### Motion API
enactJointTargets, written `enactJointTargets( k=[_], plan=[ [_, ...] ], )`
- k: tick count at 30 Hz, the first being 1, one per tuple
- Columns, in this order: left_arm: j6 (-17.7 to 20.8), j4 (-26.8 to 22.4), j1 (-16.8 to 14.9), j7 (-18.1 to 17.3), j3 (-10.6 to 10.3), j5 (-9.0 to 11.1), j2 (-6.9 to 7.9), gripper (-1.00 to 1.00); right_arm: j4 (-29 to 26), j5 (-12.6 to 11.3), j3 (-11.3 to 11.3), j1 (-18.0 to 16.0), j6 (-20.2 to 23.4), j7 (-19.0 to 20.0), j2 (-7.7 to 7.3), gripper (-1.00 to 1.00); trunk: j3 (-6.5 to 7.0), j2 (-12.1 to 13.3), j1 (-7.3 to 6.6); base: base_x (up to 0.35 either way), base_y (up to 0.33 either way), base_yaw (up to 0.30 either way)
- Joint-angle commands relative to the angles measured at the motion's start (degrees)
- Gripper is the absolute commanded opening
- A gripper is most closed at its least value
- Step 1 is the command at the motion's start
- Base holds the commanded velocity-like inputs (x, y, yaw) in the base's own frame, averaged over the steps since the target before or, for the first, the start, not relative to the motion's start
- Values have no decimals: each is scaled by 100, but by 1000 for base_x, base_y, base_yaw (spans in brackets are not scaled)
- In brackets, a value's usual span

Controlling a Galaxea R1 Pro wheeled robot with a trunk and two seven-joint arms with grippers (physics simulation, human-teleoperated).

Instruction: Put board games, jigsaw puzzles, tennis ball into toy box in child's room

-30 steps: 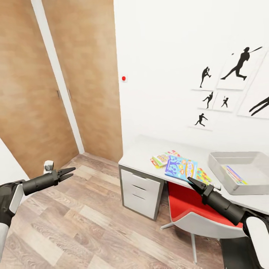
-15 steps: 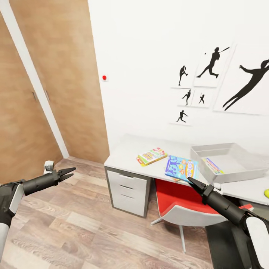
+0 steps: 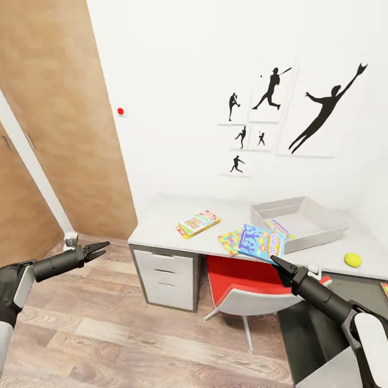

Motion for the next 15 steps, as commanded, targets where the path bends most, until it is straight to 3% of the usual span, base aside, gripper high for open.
enactJointTargets(
  k=[1, 15],
  plan=[
    [42, -1, -3, -8, 1, 15, 2, 100, 4, -6, -9, -9, 35, 48, 1, -100, -14, -12, 3, 17, 0, -272],
    [33, -1, -3, -18, 2, 15, 2, 100, 103, -19, -19, -9, 32, 48, -26, -100, -48, -12, 3, 153, 0, -272]
  ],
)
